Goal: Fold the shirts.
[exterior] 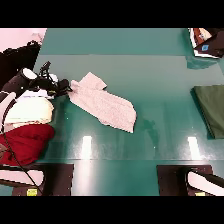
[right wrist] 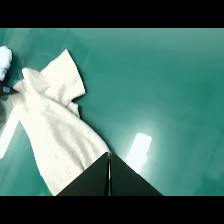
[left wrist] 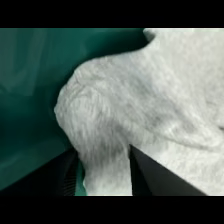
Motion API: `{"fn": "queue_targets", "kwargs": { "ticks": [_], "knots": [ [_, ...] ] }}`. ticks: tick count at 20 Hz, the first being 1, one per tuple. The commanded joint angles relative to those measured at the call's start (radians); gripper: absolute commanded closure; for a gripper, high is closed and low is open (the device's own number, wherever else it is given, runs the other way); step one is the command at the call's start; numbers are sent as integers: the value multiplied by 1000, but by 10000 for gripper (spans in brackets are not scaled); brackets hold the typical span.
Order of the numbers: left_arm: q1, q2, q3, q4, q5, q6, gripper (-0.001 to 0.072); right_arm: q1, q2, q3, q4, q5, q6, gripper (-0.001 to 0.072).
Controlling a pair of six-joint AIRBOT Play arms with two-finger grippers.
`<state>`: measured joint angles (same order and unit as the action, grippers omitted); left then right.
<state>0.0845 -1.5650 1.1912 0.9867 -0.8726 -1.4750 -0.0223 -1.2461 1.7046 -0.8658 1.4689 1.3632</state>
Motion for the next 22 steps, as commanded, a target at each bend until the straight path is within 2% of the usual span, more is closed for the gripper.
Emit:
{"fn": "queue_targets", "kwargs": {
  "ticks": [1,2,4,5,6,7,9,13,16,17,20,21,22],
  "knots": [
    [2,-10,-1,-29,45,10,553,3,-33,-96,0,23,35,700],
    [2,-9,0,-29,46,14,677,9,-32,-171,0,11,35,700],
    [2,-6,7,-26,42,17,685,40,-32,-329,0,-14,35,696],
    [2,0,12,-26,43,17,685,66,-32,-412,2,-35,35,606],
    [2,2,23,-26,40,17,685,100,-33,-502,2,-69,35,373],
    [2,2,36,-26,31,17,685,139,-34,-583,4,-111,34,213],
    [2,2,63,-25,15,18,685,237,-34,-732,13,-205,4,202],
    [2,2,82,-24,-2,18,685,400,-82,-852,135,-336,-74,202],
    [2,2,82,-21,-27,43,685,468,-172,-801,165,-404,-97,207],
    [2,2,82,-21,-34,43,685,480,-195,-774,165,-425,-97,239],
    [2,3,82,-21,-60,43,686,489,-235,-678,120,-447,-97,670],
    [2,12,82,-16,-62,43,686,487,-233,-652,89,-445,-97,703],
    [2,35,82,-2,-52,43,686,481,-222,-624,49,-439,-95,701]
  ]
}}
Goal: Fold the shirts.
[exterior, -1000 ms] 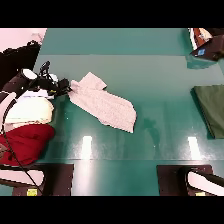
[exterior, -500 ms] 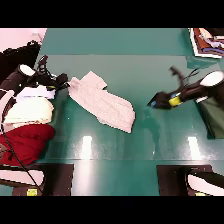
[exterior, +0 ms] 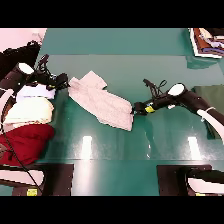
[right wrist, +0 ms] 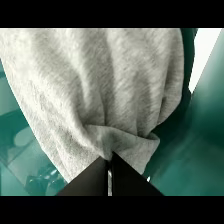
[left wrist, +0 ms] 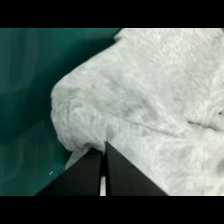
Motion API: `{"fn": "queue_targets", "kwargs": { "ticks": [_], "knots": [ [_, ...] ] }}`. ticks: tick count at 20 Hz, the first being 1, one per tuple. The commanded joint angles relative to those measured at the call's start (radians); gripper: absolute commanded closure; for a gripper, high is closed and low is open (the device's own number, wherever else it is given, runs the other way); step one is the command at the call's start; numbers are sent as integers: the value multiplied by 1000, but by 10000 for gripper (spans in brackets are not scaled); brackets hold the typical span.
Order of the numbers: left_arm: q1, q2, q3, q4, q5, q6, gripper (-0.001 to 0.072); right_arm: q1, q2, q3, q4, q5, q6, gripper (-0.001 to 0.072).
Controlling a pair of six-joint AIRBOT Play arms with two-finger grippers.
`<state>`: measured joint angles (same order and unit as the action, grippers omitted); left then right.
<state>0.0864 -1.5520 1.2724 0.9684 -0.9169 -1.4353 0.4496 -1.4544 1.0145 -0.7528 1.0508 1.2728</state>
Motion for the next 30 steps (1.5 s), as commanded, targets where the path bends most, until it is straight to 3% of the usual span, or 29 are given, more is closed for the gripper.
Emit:
{"fn": "queue_targets", "kwargs": {
  "ticks": [1,4,11,19,25,28,30],
  "knots": [
    [0,59,2,28,11,3,686,-1,8,89,-97,-14,6,701],
    [0,243,30,87,71,4,686,-63,117,187,-172,30,35,701],
    [0,616,388,69,-56,33,686,-216,404,500,-193,105,36,701],
    [0,714,739,-113,-160,49,686,-334,595,692,-193,237,77,701],
    [0,668,613,-85,-261,51,686,-322,490,625,-195,500,187,702],
    [0,645,380,-82,-335,48,686,-209,433,407,-232,483,189,701],
    [0,630,176,-78,-359,48,686,-121,393,243,-275,388,191,701]
  ]
}}
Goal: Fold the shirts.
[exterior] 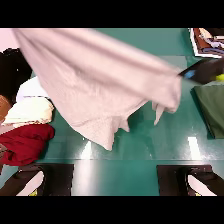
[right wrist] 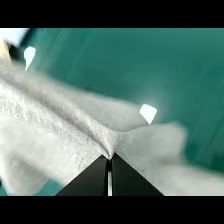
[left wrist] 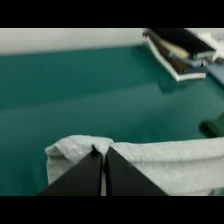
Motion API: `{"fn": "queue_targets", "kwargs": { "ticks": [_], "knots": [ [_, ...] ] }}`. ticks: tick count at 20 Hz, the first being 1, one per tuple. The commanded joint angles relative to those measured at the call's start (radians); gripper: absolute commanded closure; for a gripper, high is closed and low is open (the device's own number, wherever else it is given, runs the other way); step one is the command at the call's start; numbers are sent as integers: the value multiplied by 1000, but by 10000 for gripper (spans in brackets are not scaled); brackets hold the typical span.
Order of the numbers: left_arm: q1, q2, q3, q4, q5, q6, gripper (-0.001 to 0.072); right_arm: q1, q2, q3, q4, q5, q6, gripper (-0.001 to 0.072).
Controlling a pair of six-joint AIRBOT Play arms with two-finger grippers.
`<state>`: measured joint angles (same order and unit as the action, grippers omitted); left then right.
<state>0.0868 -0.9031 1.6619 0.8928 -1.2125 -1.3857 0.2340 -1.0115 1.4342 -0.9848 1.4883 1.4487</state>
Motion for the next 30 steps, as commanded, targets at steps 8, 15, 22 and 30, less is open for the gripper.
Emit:
{"fn": "queue_targets", "kwargs": {
  "ticks": [8,15,22,30],
  "knots": [
    [0,-24,-758,157,203,33,686,282,-307,-413,-27,-451,9,683],
    [0,-23,-756,174,200,33,685,148,-329,-192,-43,-229,-28,255],
    [0,-23,-756,172,202,32,685,-40,-304,-212,-146,-135,-84,255],
    [0,-23,-756,172,203,32,685,-63,-392,-332,-166,-216,-163,255]
  ]
}}
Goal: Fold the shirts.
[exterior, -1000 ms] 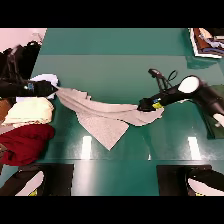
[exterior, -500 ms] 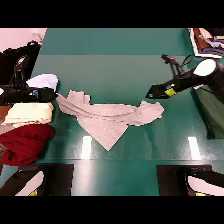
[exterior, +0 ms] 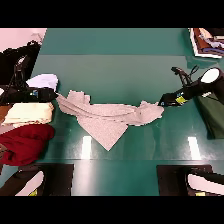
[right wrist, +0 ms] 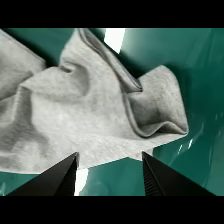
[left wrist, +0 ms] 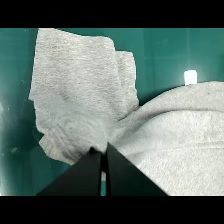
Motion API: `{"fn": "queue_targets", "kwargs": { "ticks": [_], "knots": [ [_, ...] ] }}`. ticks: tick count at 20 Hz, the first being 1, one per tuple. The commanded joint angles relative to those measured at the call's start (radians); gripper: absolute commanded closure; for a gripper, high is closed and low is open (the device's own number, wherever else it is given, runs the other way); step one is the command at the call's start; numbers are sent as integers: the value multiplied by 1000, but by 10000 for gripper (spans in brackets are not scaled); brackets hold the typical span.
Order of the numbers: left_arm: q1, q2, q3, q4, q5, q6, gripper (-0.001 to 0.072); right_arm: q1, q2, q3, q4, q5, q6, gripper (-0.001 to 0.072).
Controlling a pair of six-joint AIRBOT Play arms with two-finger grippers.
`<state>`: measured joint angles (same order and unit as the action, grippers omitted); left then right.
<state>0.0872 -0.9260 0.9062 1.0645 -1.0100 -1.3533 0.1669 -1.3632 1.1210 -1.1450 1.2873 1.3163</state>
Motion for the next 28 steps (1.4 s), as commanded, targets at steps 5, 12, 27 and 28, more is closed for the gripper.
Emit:
{"fn": "queue_targets", "kwargs": {
  "ticks": [5,12,27,28],
  "knots": [
    [0,0,0,0,0,0,684,68,-75,-18,-1,-89,-42,290],
    [0,0,0,1,-1,0,685,50,-45,-18,2,-45,-42,213],
    [0,0,0,0,5,0,685,52,-122,-19,124,-91,-116,382],
    [0,0,0,0,5,0,685,52,-121,-18,124,-93,-126,505]
  ]
}}
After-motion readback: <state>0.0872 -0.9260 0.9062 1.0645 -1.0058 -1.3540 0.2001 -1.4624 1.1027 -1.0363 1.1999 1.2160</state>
